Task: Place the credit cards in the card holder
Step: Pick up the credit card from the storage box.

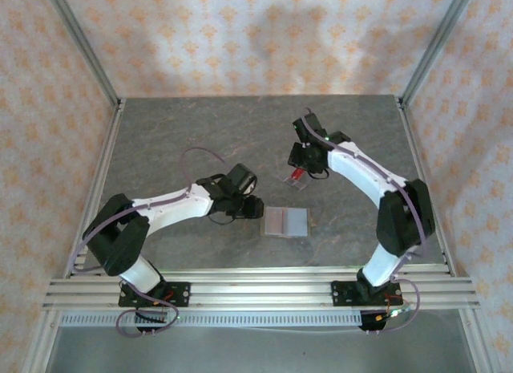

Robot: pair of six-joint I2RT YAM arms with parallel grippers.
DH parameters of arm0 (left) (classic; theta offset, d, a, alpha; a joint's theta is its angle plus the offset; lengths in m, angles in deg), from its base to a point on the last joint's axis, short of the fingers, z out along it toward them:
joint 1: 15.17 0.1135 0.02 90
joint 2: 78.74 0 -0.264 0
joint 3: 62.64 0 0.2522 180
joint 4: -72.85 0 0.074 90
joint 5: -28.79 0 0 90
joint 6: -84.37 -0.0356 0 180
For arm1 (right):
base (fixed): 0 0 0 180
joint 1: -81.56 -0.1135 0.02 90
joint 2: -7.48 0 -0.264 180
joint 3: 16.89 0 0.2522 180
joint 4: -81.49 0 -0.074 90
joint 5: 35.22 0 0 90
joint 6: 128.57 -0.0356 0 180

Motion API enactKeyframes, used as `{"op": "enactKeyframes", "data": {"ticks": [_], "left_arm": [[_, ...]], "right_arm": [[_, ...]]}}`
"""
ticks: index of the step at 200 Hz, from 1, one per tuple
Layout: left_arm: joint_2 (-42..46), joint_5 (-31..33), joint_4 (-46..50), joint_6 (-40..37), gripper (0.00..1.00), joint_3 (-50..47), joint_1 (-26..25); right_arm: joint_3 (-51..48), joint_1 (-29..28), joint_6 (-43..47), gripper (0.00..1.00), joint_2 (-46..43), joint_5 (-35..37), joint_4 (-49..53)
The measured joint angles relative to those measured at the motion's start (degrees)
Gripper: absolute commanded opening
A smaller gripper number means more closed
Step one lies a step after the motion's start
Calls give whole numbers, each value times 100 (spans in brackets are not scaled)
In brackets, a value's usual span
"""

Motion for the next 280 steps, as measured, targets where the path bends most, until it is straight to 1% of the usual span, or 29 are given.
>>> {"op": "enactKeyframes", "data": {"ticks": [25,59,88,161,211,263,280], "left_arm": [[-328,-66,0,-125,39,131,-144],[-619,-90,15,-142,39,140,-240],[-627,-87,13,-142,39,138,-236],[-640,-90,11,-138,39,138,-234],[-640,-87,-4,-136,39,138,-234],[-640,-85,-17,-133,39,109,-234],[-640,-85,-31,-133,39,83,-234]], "right_arm": [[323,0,17,35,415,24,151],[382,4,17,34,503,111,308],[304,44,11,36,496,199,363],[195,247,-186,35,608,94,258],[181,251,-251,34,802,61,251],[181,251,-313,26,938,61,234],[181,251,-308,20,970,68,240]]}}
